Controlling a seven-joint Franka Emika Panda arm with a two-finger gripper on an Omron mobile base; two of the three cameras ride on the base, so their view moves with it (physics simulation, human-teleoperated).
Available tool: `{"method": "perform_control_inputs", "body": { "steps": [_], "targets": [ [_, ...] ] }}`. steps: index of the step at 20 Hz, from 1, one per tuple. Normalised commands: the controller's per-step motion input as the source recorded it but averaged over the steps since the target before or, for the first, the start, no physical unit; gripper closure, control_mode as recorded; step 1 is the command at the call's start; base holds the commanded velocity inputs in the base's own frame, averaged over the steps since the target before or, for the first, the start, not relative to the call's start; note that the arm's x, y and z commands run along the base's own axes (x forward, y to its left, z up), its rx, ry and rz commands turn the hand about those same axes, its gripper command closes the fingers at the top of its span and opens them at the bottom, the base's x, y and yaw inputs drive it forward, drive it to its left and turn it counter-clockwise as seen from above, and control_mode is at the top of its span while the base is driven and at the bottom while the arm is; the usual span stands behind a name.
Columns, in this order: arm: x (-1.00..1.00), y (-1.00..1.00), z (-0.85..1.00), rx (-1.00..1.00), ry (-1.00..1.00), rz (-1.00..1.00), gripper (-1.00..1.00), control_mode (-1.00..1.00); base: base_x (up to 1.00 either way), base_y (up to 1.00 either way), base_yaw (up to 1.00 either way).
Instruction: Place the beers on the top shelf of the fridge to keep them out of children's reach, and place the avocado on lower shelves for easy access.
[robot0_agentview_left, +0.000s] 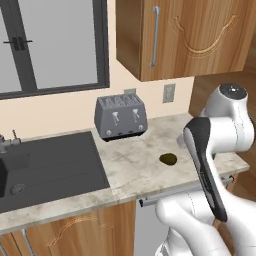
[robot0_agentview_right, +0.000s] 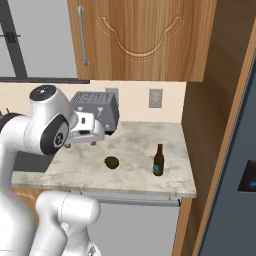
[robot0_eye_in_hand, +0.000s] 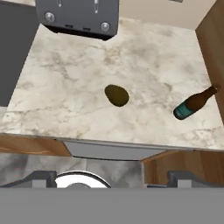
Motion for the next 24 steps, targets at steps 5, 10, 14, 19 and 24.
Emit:
{"method": "perform_control_inputs", "body": {
  "steps": [5, 10, 14, 19, 24],
  "targets": [
    [0.26, 0.00, -0.51, 0.00, 0.13, 0.07, -1.00, -1.00, 0.00, 0.00, 0.00],
    [0.28, 0.00, -0.56, 0.00, 0.01, 0.08, -1.00, -1.00, 0.00, 0.00, 0.00],
    [0.38, 0.00, -0.55, 0.00, 0.00, 0.09, -1.00, -1.00, 0.00, 0.00, 0.00],
    [0.45, 0.00, -0.43, 0.00, 0.01, 0.08, -1.00, -1.00, 0.00, 0.00, 0.00],
    [0.48, -0.03, -0.30, 0.00, 0.09, 0.04, -1.00, -1.00, 0.00, 0.00, 0.00]
  ]
}}
